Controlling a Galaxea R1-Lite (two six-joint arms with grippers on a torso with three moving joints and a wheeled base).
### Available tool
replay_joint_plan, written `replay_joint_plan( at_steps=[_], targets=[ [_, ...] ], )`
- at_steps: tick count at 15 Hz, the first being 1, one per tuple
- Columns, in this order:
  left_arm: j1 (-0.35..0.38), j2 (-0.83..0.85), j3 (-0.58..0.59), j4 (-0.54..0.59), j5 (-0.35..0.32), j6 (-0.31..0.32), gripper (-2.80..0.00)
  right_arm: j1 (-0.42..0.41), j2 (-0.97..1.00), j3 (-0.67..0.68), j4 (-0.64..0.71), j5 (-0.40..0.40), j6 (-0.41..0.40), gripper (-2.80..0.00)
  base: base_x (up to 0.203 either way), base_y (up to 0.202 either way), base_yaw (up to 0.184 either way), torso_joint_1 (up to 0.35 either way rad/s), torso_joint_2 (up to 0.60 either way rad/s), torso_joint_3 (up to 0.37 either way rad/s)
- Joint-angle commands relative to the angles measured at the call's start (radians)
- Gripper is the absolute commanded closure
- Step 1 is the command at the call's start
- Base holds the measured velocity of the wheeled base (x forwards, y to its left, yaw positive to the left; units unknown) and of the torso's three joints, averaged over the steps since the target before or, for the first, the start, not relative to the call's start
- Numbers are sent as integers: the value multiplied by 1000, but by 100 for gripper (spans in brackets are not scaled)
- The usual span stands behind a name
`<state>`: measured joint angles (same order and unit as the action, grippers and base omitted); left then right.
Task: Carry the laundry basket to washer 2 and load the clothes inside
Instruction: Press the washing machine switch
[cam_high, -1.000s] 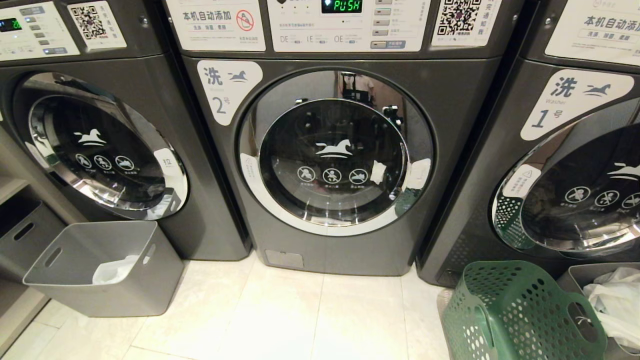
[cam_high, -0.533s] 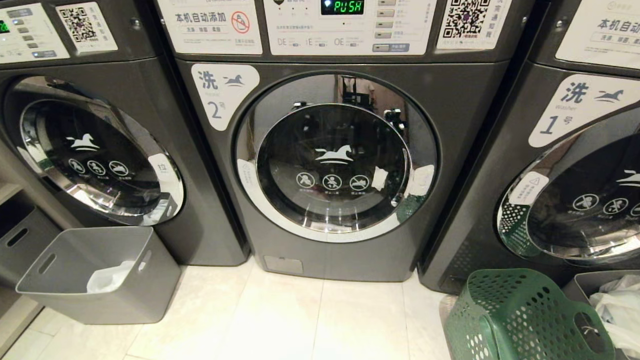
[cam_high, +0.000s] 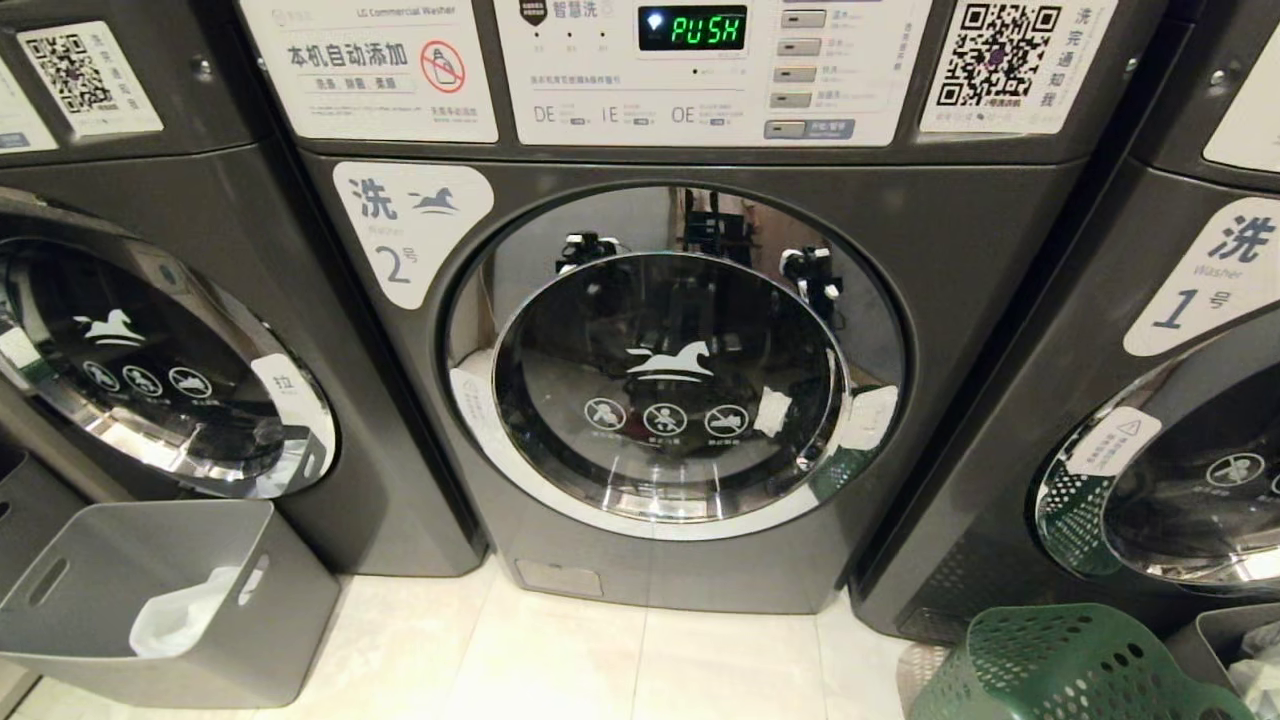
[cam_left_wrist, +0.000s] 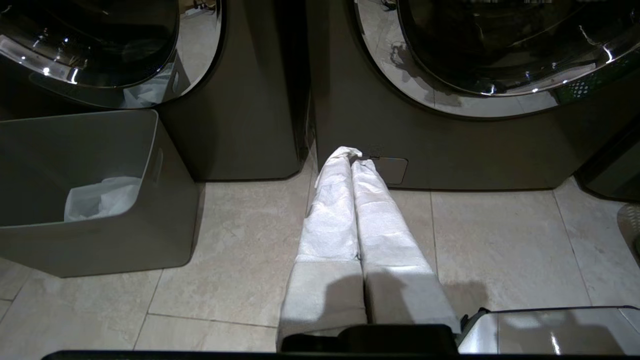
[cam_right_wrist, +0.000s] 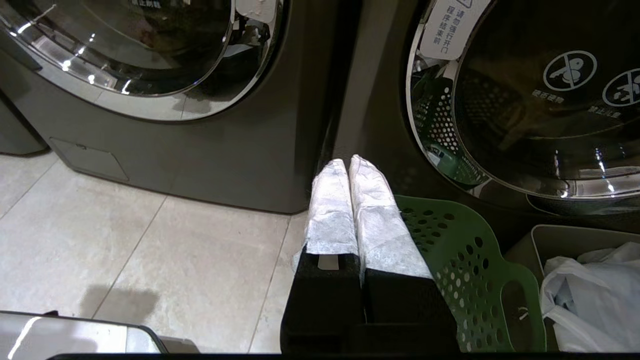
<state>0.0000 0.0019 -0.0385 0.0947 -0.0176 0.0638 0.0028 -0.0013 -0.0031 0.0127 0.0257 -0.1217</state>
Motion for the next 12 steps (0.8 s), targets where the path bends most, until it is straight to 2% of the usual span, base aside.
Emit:
replay_joint_plan(
  at_steps=[1, 7, 12],
  targets=[
    [0, 0, 0, 0, 1, -1, 0, 0, 1, 2, -3, 0, -1, 0, 60, 0, 0, 12, 2, -6],
    [0, 0, 0, 0, 1, 1, 0, 0, 2, 2, -5, 2, -11, 0, 0, 0, 0, 0, 0, 0],
    [0, 0, 0, 0, 1, 1, 0, 0, 2, 3, -5, 0, -18, 0, 0, 0, 0, 77, -317, -246]
  ],
)
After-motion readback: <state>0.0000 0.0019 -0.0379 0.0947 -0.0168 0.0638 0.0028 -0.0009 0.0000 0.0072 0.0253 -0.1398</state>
